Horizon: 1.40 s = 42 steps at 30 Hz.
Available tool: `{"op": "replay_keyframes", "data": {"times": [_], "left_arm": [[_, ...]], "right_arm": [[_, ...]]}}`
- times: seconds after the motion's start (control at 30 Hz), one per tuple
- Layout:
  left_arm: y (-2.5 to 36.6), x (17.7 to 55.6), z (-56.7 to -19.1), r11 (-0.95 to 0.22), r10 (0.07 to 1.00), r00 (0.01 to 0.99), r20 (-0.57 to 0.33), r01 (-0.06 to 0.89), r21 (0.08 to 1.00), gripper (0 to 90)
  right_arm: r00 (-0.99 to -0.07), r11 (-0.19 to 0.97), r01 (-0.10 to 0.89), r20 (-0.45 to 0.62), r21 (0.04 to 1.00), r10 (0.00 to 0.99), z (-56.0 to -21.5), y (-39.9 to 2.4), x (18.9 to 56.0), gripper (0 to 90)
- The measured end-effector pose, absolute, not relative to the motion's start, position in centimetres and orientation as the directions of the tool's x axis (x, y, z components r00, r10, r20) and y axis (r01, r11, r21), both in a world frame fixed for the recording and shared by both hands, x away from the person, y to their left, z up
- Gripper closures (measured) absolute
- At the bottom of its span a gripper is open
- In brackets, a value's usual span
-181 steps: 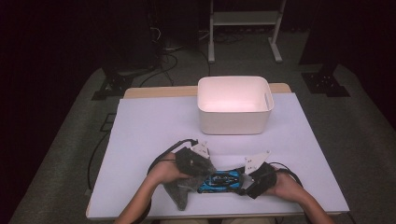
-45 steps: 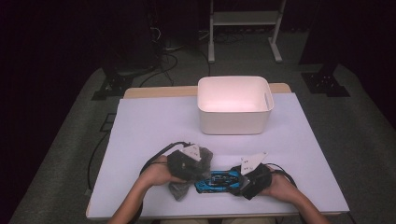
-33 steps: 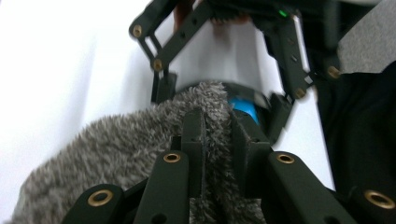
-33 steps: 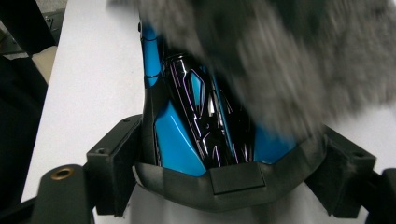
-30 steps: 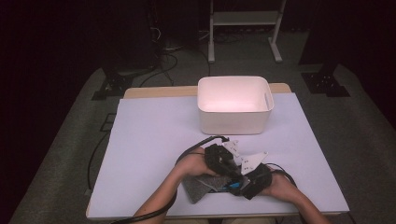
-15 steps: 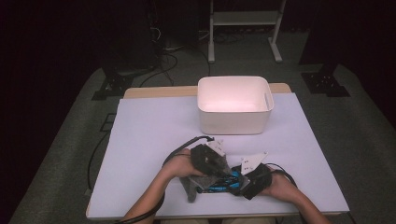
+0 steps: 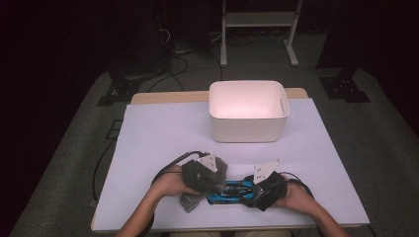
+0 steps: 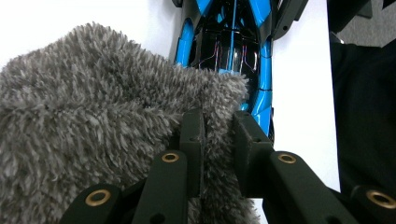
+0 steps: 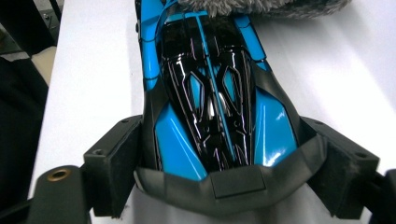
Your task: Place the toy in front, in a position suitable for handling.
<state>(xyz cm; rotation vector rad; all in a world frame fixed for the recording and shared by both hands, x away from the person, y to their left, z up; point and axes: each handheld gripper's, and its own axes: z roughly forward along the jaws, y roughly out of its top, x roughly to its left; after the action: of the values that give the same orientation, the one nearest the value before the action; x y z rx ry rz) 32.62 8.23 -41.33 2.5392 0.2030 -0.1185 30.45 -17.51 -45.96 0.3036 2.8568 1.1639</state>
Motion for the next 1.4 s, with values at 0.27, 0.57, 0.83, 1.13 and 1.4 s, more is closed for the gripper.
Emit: {"op": "replay_keyframes", "data": {"times": [0.27,0.57,0.83,1.13,1.4], "left_arm": [[8.0,32.6,-41.3,-0.826,0.113,0.986,-0.121,0.161,0.541,75.7],[7.6,32.3,-41.2,-0.835,0.111,0.989,-0.095,0.144,0.532,75.4],[7.8,32.6,-40.9,-0.831,0.12,0.986,-0.112,0.162,0.532,75.3],[8.6,33.3,-40.1,-0.816,0.164,0.981,-0.102,0.193,0.545,74.2],[8.9,34.1,-39.1,-0.797,0.197,0.974,-0.109,0.224,0.561,73.0]], "right_arm": [[-0.971,0.704,0.232,0.112,0.671,0.213,-44.4,-18.2,31.0,17.8],[-0.959,0.699,0.28,0.164,0.658,0.23,-43.5,-18.1,32.8,21.1],[-0.918,0.676,0.392,0.316,0.624,0.24,-44.6,-18.2,34.4,23.5],[-0.887,0.658,0.441,0.407,0.611,0.216,-45.1,-18.2,34.7,34.0],[-0.913,0.657,0.398,0.342,0.64,0.22,-44.7,-18.1,33.8,34.5]]}}
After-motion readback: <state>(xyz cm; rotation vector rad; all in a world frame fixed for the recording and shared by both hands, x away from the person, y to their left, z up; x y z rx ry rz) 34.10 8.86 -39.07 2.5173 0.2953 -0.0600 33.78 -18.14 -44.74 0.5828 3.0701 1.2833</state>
